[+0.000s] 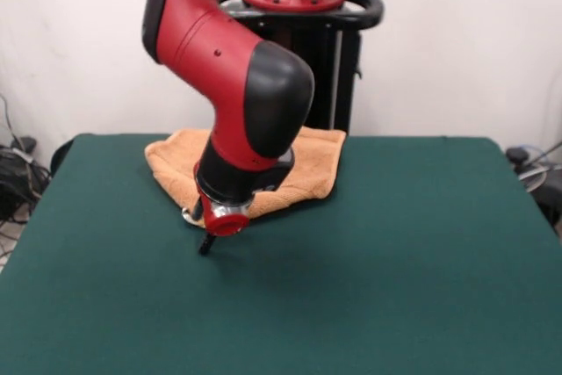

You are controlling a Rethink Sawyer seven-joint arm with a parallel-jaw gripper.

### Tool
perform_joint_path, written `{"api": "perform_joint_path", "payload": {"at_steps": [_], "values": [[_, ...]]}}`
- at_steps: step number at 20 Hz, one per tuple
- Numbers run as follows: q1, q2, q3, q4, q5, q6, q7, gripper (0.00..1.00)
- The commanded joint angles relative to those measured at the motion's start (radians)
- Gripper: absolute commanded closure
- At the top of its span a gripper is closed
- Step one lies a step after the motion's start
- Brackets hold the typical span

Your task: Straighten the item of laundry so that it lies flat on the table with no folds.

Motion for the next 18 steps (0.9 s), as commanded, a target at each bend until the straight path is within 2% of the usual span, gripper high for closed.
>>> {"api": "perform_joint_path", "payload": {"at_steps": [1, 5, 10, 11, 18], "values": [[-0.03, 0.044, 0.046, -0.059, -0.029, 0.037, 0.086, 0.0], [-0.038, 0.014, 0.046, -0.032, -0.045, 0.036, 0.073, 0.0], [-0.031, 0.018, 0.027, -0.032, -0.064, 0.01, 0.079, 0.0], [-0.03, 0.018, 0.027, -0.03, -0.067, -0.002, 0.08, 1.0], [-0.001, 0.046, -0.035, -0.055, -0.095, -0.004, 0.098, 1.0]]}}
